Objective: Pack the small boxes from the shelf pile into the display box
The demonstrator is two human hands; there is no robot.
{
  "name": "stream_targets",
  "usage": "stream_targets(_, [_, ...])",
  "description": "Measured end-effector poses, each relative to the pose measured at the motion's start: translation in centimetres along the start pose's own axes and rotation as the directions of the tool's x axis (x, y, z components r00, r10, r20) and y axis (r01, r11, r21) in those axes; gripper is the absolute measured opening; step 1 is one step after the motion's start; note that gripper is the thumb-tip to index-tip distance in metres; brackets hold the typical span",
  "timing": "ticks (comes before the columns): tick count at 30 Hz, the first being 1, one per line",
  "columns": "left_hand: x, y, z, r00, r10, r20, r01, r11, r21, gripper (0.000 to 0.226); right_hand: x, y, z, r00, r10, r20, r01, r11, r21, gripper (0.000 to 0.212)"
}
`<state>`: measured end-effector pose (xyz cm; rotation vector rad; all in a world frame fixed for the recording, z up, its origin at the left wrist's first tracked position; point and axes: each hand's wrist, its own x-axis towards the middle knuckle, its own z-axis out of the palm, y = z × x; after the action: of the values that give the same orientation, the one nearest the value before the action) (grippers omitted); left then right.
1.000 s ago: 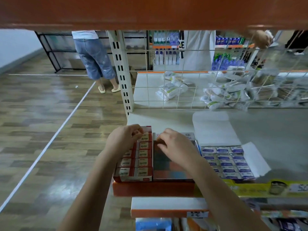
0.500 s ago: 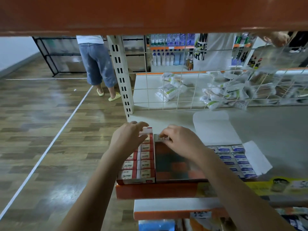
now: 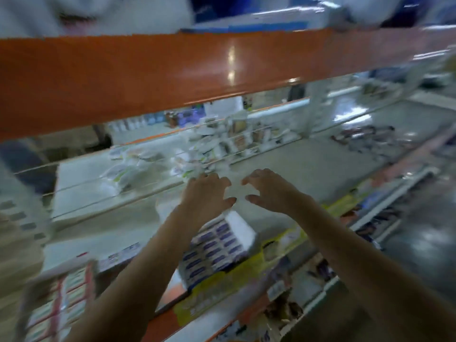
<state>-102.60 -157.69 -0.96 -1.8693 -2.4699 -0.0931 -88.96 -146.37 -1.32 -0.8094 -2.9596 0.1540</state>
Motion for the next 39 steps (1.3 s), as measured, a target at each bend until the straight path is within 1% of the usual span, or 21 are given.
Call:
stream_targets(3, [4.6,6.8,0.1,0.996,0.080,0.039,-0.080,0.997,0.002,0.055,-3.0,6.9,-0.7,0.994,0.105,-0.012,-0.105,0.994,-0.007,0.046])
stream_targets(5, [7.2,11.5,0.4,0.991,0.116,0.061,-0.116,0.993,-0.002,0.056,-4.9,11.5,-1.1,0.985,0.170,0.005,-0.170,0.985,-0.010,0.047])
stream_targets(8, [11.0,18.6,1.4,0.983,0.160,0.088,-0.156,0.987,-0.047,0.056,-7.9,18.5,-1.5,0.964,0.267,0.024,-0.267,0.964,0.009,0.047])
stream_targets(13, [16.7,28.1,3.4,0.970,0.180,0.161,-0.162,0.979,-0.121,0.054,-12.3,28.8,-2.4,0.930,0.366,0.042,-0.368,0.929,0.034,0.046])
stream_targets(18, [21.8,34.7,5.5,0.971,0.180,0.154,-0.159,0.977,-0.141,0.048,-14.3,37.6,-3.3,0.910,0.411,0.053,-0.414,0.907,0.071,0.043])
stream_targets(23, [28.0,37.9,6.6,0.976,0.171,0.137,-0.153,0.979,-0.132,0.042,-13.0,44.3,-2.7,0.899,0.436,0.034,-0.436,0.889,0.137,0.040])
stream_targets(28, [35.7,39.7,6.7,0.984,0.172,0.044,-0.165,0.977,-0.137,0.039,-10.0,51.1,-2.5,0.883,0.468,0.006,-0.462,0.869,0.174,0.040])
stream_targets(30, [38.5,40.0,6.8,0.988,0.150,0.026,-0.144,0.978,-0.150,0.037,-8.8,53.6,-2.4,0.875,0.483,-0.016,-0.471,0.860,0.195,0.039])
stream_targets(33, [42.1,39.9,7.6,0.992,0.125,0.003,-0.122,0.974,-0.193,0.035,-6.7,56.9,-2.2,0.861,0.508,-0.012,-0.493,0.840,0.228,0.039])
stream_targets(39, [47.2,39.3,9.5,0.998,0.005,-0.060,-0.017,0.980,-0.196,0.034,-2.6,61.5,-1.0,0.856,0.515,-0.041,-0.493,0.838,0.236,0.040])
